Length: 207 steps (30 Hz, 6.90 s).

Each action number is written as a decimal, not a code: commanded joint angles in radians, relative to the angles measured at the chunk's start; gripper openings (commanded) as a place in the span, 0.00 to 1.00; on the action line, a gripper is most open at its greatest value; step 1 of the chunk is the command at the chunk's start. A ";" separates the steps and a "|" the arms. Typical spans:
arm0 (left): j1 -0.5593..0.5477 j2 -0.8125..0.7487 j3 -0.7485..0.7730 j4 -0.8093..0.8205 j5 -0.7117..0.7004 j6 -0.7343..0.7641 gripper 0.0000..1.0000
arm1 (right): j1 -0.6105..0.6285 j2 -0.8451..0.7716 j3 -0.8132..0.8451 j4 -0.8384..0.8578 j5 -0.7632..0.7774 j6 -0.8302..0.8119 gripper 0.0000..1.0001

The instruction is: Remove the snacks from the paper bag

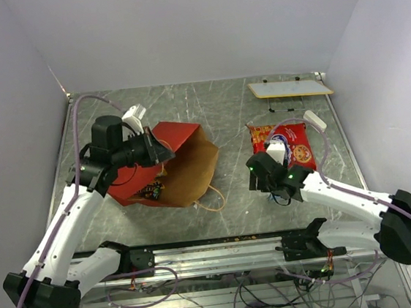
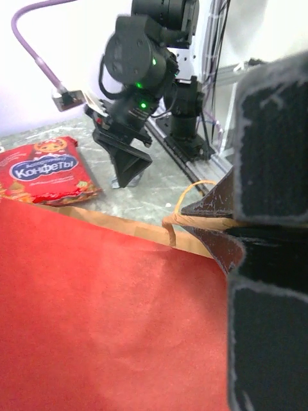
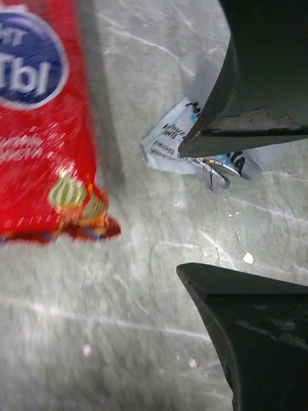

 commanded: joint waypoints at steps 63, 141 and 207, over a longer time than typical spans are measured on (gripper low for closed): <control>-0.393 -0.195 -0.212 0.049 -0.440 -0.256 0.07 | 0.171 -0.110 -0.119 0.942 -0.850 -1.143 0.72; -0.394 -0.353 -0.184 -0.022 -0.624 -0.169 0.07 | 0.387 0.685 0.239 1.131 -0.796 -1.702 0.00; -0.384 -0.101 -0.027 -0.004 -0.623 -0.127 0.07 | -0.265 0.199 0.007 0.778 -0.627 -1.165 0.00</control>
